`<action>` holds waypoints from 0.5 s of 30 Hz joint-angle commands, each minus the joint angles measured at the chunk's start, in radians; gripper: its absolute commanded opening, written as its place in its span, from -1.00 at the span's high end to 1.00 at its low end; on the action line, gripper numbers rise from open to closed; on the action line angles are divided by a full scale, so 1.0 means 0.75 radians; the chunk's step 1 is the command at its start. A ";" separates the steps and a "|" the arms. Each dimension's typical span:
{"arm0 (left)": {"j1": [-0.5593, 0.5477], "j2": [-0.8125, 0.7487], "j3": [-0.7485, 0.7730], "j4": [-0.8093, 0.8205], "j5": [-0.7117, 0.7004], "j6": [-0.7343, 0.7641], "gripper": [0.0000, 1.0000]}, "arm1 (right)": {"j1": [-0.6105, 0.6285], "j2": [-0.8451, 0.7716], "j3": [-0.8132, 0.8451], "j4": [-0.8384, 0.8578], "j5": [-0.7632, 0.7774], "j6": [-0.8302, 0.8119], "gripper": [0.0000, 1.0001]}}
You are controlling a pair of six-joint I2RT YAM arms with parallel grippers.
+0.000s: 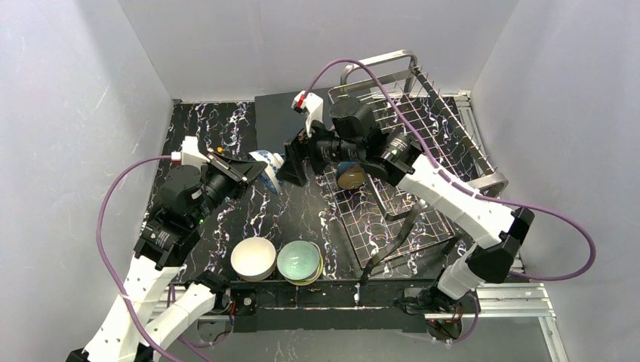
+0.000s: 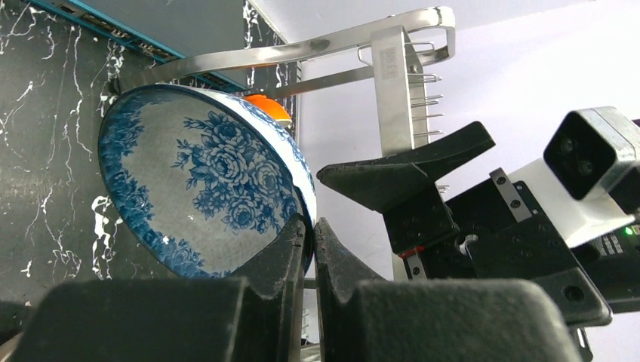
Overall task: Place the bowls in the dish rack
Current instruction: Pick up the bowl from the center of the board.
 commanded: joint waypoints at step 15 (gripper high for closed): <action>0.004 -0.009 0.017 0.097 -0.005 -0.103 1.00 | 0.122 0.095 0.071 0.008 0.253 -0.073 -0.97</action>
